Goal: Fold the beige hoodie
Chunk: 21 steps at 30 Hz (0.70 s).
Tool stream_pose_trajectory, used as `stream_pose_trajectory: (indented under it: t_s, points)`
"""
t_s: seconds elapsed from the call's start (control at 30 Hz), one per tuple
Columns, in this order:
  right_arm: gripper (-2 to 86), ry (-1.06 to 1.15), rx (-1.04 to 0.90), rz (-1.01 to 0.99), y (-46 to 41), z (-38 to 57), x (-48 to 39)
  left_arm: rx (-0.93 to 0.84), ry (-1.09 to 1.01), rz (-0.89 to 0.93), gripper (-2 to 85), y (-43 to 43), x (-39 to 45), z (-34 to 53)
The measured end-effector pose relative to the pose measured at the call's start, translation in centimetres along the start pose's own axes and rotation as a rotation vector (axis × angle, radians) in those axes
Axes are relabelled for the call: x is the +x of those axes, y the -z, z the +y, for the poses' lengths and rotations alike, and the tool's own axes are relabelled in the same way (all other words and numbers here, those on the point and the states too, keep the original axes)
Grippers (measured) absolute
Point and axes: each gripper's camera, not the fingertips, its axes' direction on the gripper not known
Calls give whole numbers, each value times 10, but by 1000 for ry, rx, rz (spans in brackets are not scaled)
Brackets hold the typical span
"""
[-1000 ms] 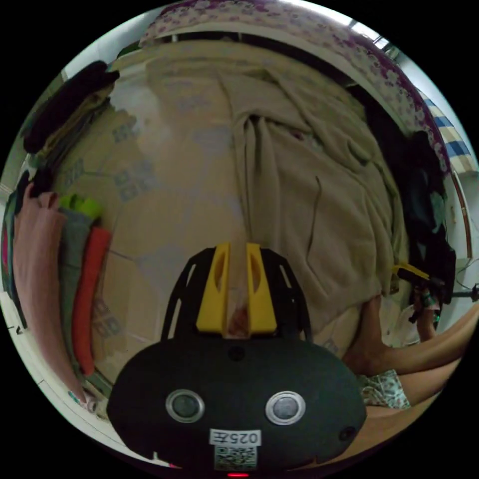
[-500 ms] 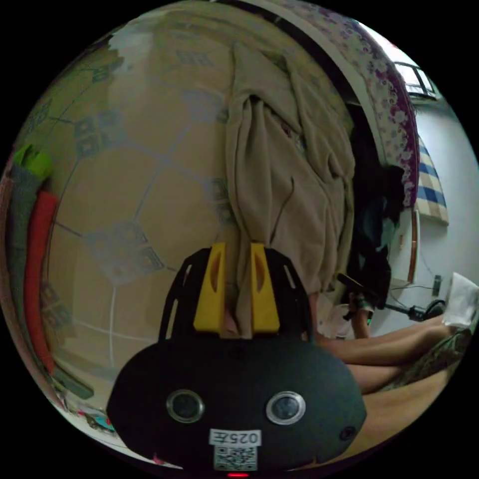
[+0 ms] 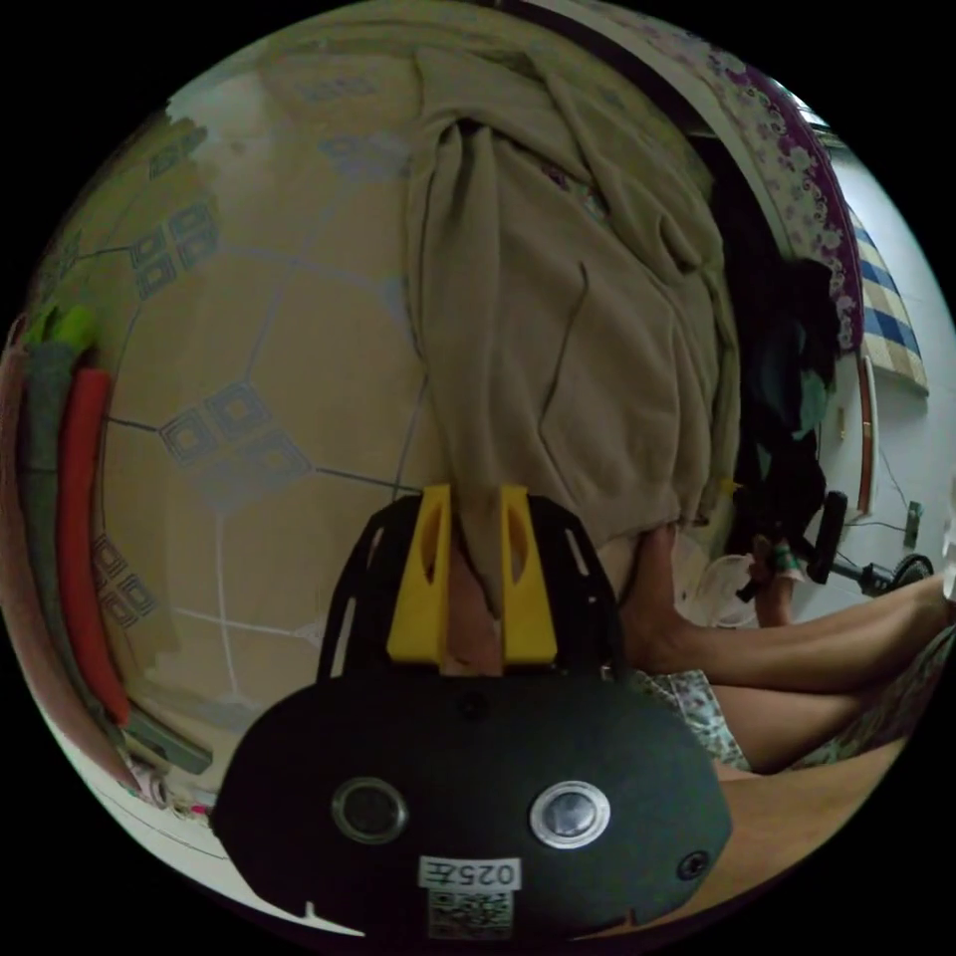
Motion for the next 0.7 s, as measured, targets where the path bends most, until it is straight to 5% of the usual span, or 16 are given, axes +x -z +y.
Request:
stream_pose_trajectory:
  t_s: [0.23, 0.43, 0.53, 0.7]
  points:
    - [41, -37, -80, 3, -5, 19, 42, -44, -24, 27, 0, 1, -4, -12]
    - [25, -174, 1, 102, 90, 37, 127, -15, -11, -57, -9, 52, -12, -13]
    - [24, -272, -90, -41, 96, 49, 208, -33, 74, 39, -8, 64, -38, -14]
    - [80, -441, -98, -604, 53, 77, 303, -84, 30, 47, 1, 49, -49, -8]
